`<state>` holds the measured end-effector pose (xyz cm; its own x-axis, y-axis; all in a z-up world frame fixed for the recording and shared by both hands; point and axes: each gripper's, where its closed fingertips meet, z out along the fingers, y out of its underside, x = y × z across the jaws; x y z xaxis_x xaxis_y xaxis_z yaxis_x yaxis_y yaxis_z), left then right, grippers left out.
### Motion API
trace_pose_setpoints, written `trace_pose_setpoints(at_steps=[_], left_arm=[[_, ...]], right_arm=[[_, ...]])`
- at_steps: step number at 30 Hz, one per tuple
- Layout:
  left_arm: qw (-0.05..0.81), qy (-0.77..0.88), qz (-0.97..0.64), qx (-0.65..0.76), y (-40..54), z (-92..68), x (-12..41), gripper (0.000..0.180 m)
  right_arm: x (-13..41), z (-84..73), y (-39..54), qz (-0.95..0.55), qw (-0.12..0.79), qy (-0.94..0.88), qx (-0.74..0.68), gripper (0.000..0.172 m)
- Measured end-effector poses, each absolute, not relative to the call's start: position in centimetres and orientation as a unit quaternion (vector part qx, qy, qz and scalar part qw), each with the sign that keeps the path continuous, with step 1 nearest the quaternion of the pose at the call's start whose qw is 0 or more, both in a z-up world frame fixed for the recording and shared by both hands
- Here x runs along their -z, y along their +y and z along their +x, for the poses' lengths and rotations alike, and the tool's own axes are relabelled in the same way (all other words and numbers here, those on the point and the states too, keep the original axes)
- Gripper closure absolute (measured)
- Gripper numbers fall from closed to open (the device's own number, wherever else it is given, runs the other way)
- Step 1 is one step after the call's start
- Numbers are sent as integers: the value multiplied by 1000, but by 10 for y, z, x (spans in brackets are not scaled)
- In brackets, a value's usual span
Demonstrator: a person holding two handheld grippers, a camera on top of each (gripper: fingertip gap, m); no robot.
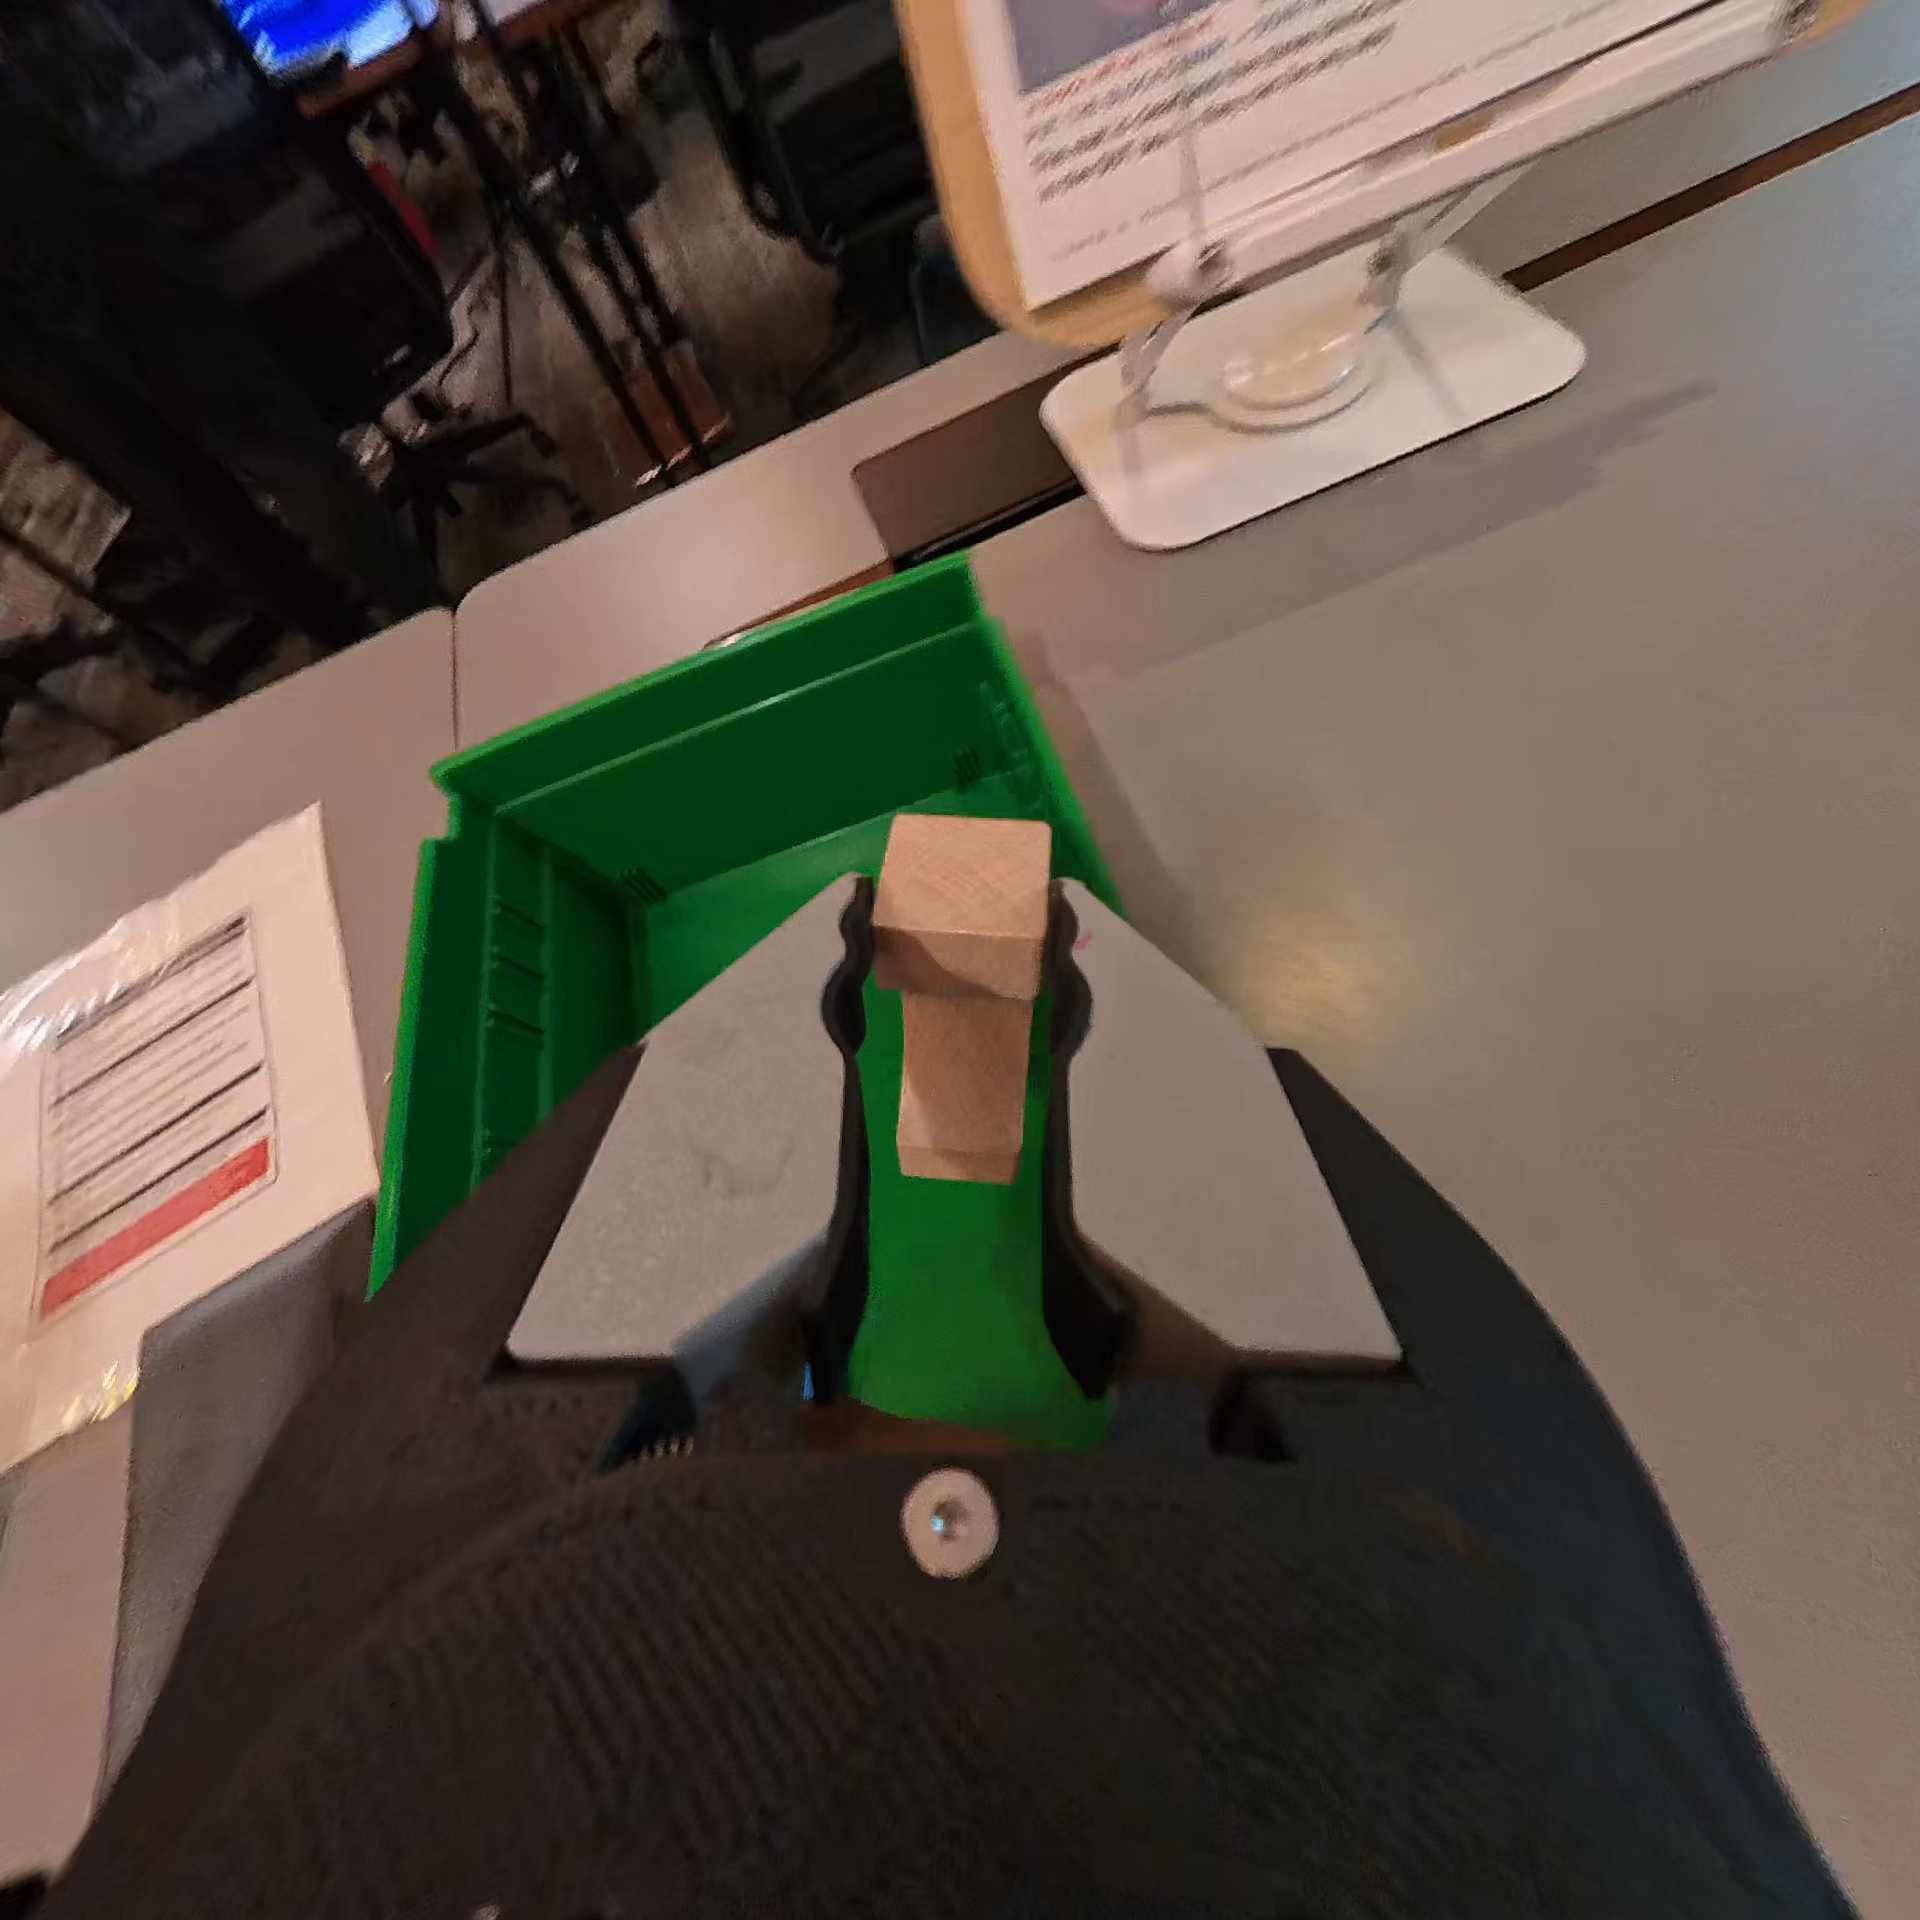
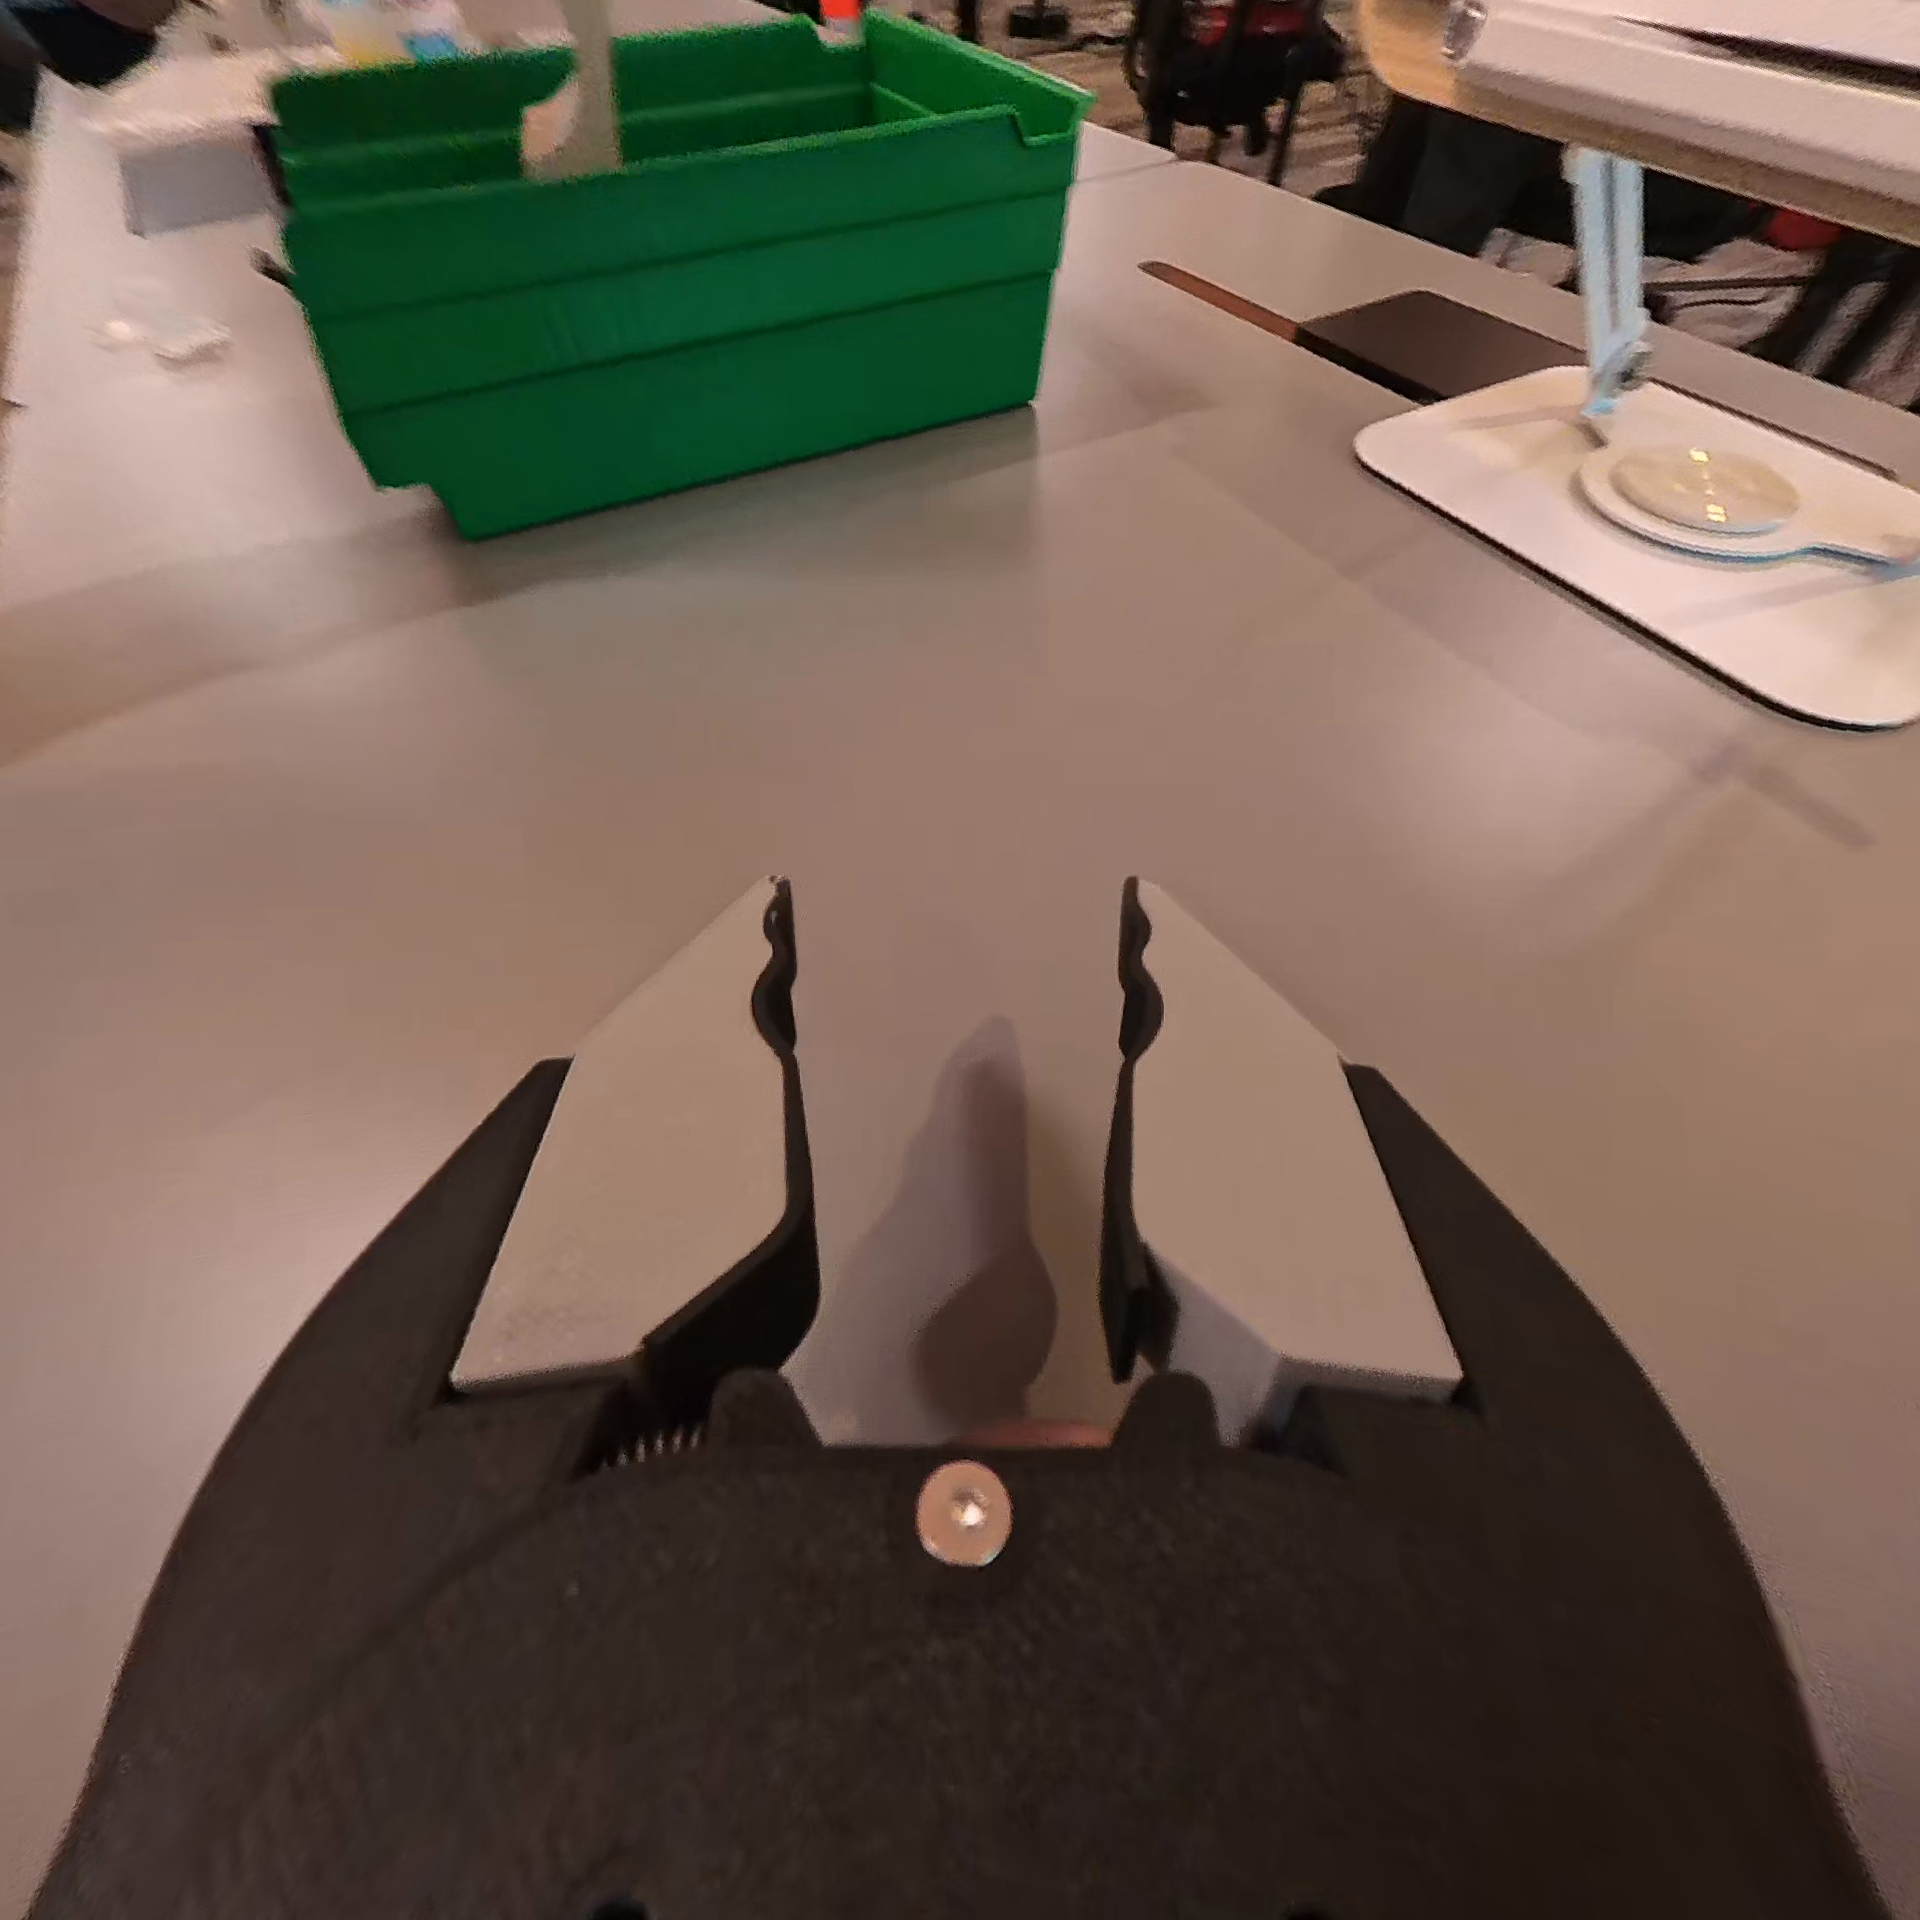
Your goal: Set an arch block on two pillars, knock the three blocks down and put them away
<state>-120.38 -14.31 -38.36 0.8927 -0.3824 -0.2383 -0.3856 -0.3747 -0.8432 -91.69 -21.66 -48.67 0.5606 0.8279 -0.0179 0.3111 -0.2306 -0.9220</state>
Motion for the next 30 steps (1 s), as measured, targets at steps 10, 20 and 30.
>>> trace_pose_setpoints(at_steps=[10,20,30], left_arm=[[573,416,-661,247,-237,-1069,321,150],[552,424,-530,485,-294,-966,345,150],[535,324,-598,502,-237,-973,382,129]], right_arm=[[431,-957,-272,-611,474,-411,-482,105],[413,-968,-299,-553,476,-434,-528,112],[446,-935,-241,-673,481,-391,-402,141]])
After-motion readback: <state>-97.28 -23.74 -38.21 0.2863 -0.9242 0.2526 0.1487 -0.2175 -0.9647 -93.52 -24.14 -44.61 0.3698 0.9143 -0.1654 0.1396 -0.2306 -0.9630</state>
